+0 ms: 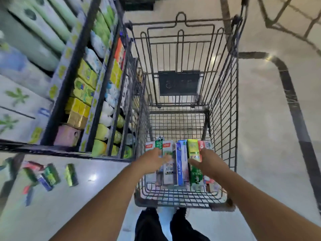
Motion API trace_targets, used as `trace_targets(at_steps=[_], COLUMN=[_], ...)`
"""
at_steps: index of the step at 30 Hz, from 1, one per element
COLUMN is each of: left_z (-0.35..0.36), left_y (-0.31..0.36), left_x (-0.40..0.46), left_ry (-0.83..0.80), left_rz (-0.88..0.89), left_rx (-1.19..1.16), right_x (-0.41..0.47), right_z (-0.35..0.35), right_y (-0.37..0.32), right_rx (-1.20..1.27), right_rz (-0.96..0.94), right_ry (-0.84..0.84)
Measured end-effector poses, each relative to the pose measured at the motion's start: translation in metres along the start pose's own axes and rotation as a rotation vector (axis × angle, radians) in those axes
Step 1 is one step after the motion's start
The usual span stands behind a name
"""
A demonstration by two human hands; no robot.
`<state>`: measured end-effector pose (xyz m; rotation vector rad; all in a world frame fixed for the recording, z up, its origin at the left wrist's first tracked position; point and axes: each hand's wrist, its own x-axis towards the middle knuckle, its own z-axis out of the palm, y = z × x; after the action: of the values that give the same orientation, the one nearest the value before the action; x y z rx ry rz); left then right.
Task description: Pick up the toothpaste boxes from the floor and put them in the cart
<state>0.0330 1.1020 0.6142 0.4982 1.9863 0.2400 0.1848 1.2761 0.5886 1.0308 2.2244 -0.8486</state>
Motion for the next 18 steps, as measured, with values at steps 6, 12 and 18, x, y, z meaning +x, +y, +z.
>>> trace_targets(at_steps=[6, 12, 18], left_z=[-0.056, -0.094, -0.085], left_y=[-0.057, -0.168, -0.318], left_x=[-0.095, -0.207, -0.350], left_ry=[0.162, 0.384, 0.570], left_rz=[-0.007, -0.104, -0.282], left_rx=[0.019, 0.075, 0.009], right_x=[-0.060, -0.124, -0.207], right_z=[-0.041, -0.028, 0.071], right_y=[-0.092, -0.225, -0.353], right_rx=[-0.329, -0.585, -0.758], right_rz=[-0.283, -0.602, -0.841], right_ry=[0.032, 0.106, 0.142])
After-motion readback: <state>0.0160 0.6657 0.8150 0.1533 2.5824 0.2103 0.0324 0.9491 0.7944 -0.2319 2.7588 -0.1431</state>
